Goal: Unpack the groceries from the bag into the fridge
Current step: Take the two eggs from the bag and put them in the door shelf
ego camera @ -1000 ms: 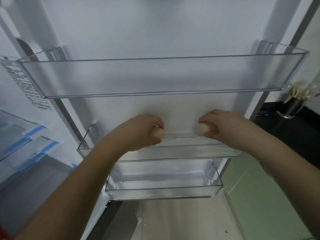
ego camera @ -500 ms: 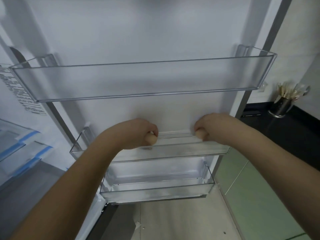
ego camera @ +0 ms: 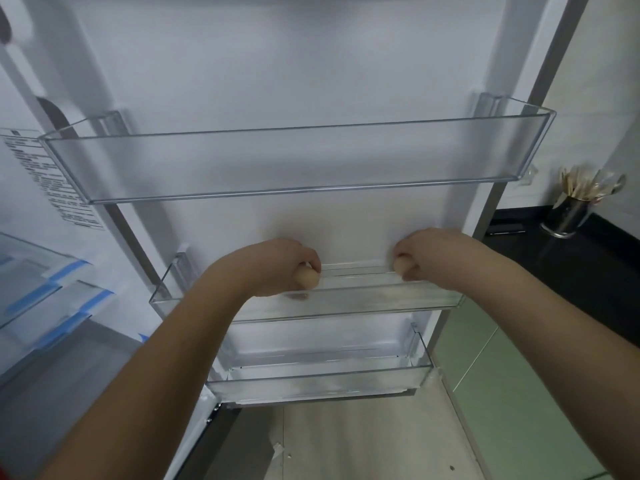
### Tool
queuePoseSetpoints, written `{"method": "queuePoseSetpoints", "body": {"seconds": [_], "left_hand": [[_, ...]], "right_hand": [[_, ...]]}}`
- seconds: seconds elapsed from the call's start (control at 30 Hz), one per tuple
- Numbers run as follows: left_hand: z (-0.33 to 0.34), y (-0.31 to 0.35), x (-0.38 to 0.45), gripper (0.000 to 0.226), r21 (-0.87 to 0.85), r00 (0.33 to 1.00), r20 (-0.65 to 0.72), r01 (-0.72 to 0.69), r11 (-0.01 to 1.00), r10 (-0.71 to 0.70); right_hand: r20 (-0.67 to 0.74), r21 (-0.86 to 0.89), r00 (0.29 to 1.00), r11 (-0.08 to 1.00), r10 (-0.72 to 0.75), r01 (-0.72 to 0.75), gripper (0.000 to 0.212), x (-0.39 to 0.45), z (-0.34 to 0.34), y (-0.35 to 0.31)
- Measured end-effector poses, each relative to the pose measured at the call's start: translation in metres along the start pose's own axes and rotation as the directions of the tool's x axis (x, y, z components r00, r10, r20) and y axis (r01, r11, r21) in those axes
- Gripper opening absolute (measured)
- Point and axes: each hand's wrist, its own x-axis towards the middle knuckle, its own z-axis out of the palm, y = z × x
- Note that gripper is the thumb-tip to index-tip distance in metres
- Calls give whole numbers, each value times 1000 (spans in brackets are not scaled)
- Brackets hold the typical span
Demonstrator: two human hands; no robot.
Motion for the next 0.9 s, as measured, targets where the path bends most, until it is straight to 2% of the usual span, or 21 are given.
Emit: {"method": "queuePoseSetpoints", "body": {"seconds": [0.13, 0.17, 0.27, 0.37, 0.5, 0.6, 0.73, 0.8, 0.9], "left_hand": [[0, -1, -1, 27, 0, 1000, -9, -3, 1000, 3], [0, -1, -2, 28, -13, 1000, -7, -1, 1000, 1], [-2, 0, -5, 43, -56, 1000, 8, 17, 998, -17], [0, -1, -4, 32, -45, 1000, -21, 5, 999, -6], [0, -6, -4, 36, -90, 996, -88, 19, 996, -27], [4, -12, -11, 33, -75, 973, -226, 23, 997, -40], [15, -14, -27, 29, -49, 826, -563, -17, 999, -13], [20, -14, -37, 34, -24, 786, -618, -24, 999, 4], [33, -17, -50, 42, 12, 779, -627, -10, 1000, 15]], "right_hand": [[-80, 83, 997, 996, -21, 28, 6, -8, 0, 1], [-91, 114, 996, 993, -20, 31, 14, -10, -1, 1], [-140, 179, 990, 983, -5, 30, 19, -14, -2, 2], [-209, 259, 977, 966, 41, 15, 30, -23, -4, 1], [-279, 365, 954, 931, 110, -1, 46, -41, -3, -8], [-362, 397, 921, 918, 146, 11, 53, -56, 0, -22], [-459, 368, 874, 929, 160, 24, 54, -70, 10, -44], [-502, 367, 848, 930, 169, 32, 56, -72, 18, -53], [-528, 355, 830, 935, 178, 25, 60, -74, 32, -63]]}}
